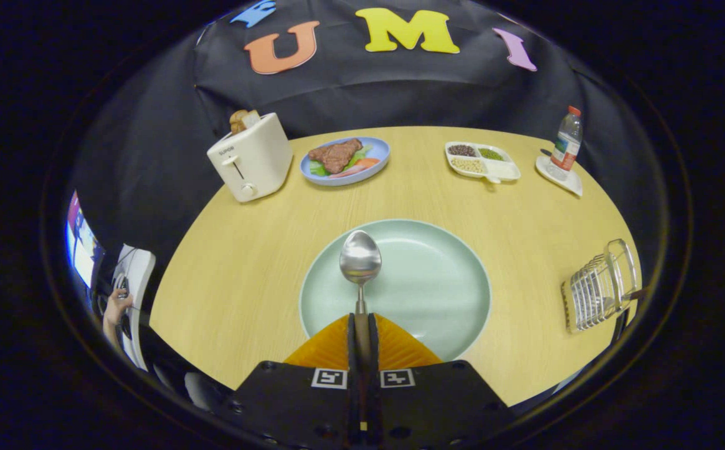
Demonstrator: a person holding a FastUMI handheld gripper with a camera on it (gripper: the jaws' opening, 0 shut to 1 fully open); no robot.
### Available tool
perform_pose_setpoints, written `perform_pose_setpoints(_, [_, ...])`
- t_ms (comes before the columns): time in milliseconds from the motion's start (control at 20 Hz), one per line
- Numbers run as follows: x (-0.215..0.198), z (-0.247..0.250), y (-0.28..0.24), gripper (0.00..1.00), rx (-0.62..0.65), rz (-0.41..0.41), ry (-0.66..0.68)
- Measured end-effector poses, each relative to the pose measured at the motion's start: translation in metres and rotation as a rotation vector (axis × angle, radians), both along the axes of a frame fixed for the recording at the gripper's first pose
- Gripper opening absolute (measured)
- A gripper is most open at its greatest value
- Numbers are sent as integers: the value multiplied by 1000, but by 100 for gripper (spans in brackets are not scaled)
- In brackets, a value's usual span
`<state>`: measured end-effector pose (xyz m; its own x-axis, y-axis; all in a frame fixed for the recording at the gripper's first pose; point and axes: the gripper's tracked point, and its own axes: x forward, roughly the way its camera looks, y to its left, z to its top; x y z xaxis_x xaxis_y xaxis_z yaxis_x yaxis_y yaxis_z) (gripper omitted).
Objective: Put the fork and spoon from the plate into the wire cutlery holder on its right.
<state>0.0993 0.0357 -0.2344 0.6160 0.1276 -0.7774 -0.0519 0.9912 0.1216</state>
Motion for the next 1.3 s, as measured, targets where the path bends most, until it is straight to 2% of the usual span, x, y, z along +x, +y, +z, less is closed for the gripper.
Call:
perform_pose_setpoints(300, [-12, 49, -52, 5, 18, -16, -98])
perform_pose_setpoints(650, [-38, 94, -146, 5, -27, -119, -176])
perform_pose_setpoints(900, [-55, 105, -196, 5, -47, -195, -188])
perform_pose_setpoints(1300, [-60, 81, -241, 4, -19, -297, -122])
